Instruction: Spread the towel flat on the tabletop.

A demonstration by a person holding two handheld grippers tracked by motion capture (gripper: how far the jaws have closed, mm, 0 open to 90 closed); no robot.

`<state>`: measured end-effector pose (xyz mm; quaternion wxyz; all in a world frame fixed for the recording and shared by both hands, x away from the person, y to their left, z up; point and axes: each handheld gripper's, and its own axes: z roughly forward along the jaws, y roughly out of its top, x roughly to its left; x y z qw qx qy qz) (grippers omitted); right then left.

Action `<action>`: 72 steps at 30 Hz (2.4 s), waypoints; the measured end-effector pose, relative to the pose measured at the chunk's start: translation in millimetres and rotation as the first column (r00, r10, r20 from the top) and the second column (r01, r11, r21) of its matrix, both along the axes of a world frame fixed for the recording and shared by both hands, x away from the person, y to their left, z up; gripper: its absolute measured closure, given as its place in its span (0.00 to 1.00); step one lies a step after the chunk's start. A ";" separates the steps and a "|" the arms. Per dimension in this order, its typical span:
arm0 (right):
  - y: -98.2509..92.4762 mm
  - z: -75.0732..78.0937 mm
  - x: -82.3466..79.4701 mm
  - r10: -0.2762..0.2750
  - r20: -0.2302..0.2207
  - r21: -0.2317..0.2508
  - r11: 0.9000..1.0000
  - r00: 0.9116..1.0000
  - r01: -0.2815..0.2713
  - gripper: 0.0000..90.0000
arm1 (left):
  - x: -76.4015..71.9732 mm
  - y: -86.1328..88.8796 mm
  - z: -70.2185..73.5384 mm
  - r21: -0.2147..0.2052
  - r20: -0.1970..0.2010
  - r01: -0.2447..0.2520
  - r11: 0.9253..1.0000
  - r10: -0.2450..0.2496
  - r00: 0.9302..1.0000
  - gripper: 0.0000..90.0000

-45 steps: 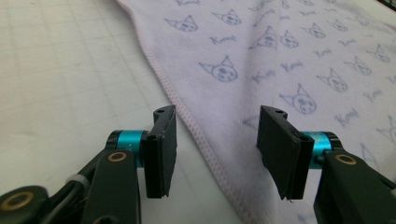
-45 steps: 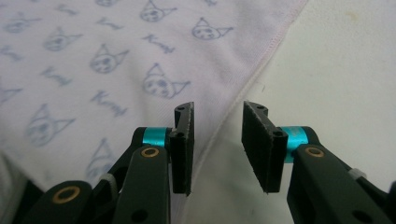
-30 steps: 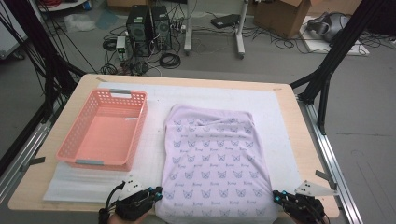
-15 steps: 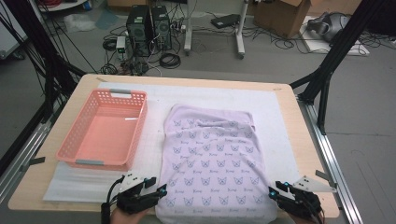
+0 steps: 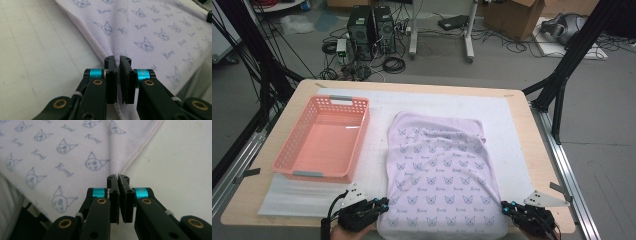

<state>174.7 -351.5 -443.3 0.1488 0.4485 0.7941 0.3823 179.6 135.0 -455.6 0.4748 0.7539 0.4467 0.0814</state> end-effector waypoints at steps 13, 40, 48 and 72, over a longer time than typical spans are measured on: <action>-6.2 7.8 -27.9 -0.015 0.029 0.055 0.998 0.999 0.014 0.74 | -11.9 8.4 2.0 -0.050 0.015 -0.035 0.998 0.035 0.999 0.58; -11.8 2.4 -16.8 0.003 -0.044 0.035 0.999 0.999 -0.001 0.87 | -10.5 17.2 -0.6 -0.002 -0.007 -0.029 1.000 0.029 1.000 0.86; -13.6 3.0 -4.0 -0.090 -0.007 0.118 0.989 0.996 0.090 0.78 | -3.9 12.0 2.3 -0.047 0.071 -0.059 0.997 0.062 0.996 0.64; -13.5 8.8 3.0 -0.090 0.059 0.104 0.991 0.994 0.084 0.56 | 8.1 10.4 5.1 -0.078 0.135 -0.066 0.995 0.076 0.988 0.49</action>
